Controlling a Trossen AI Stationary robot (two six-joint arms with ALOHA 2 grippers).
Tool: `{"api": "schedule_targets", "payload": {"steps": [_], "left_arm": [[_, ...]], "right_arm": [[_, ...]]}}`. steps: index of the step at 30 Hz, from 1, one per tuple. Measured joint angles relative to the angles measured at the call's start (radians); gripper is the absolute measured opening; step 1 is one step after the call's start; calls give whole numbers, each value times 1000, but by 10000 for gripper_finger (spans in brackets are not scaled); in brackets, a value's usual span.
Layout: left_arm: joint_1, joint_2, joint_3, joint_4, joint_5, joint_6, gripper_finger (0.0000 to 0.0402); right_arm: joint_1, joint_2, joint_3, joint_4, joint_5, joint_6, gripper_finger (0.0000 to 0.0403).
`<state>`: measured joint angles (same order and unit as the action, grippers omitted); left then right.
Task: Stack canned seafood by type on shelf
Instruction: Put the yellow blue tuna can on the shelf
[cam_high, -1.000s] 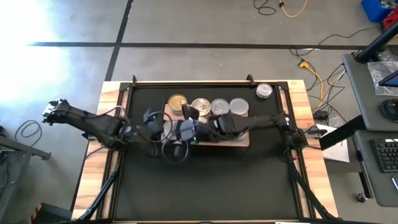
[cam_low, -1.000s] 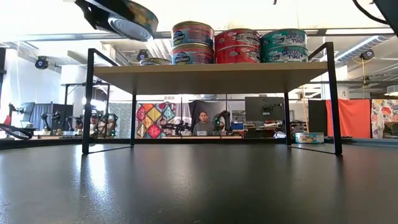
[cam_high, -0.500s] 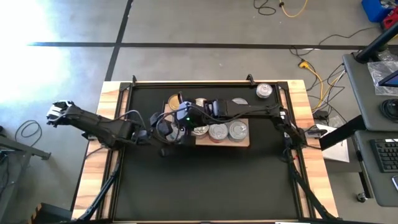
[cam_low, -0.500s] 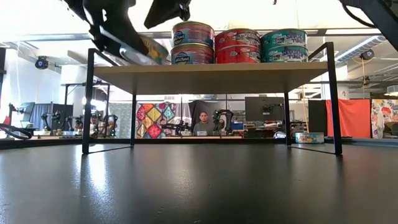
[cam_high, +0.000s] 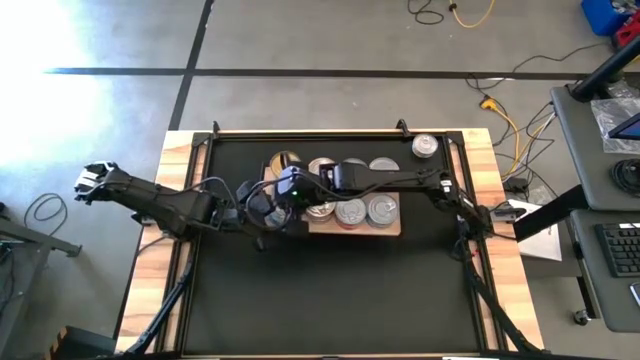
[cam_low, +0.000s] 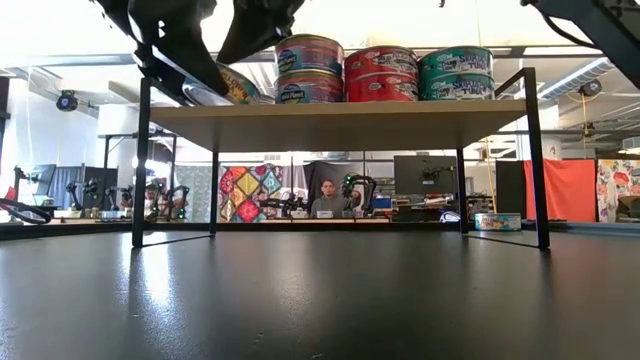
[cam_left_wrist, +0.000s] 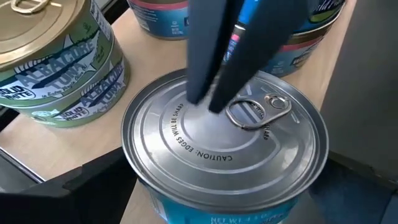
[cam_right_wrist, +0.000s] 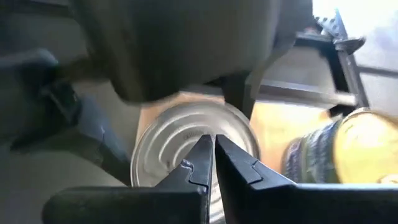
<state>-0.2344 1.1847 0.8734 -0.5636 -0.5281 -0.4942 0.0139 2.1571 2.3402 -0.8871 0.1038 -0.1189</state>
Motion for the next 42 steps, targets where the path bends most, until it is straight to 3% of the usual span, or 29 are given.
{"api": "schedule_targets", "payload": {"steps": [18, 35, 42], "left_arm": [[1, -37, -10, 15, -5, 102, 400], [3, -40, 23, -107, 46, 142, 400], [3, -42, 9, -86, 49, 176, 400]], "right_arm": [[5, 54, -2, 40, 3, 55, 12], [6, 76, -1, -39, 36, 57, 12], [21, 66, 13, -17, 39, 58, 12]]}}
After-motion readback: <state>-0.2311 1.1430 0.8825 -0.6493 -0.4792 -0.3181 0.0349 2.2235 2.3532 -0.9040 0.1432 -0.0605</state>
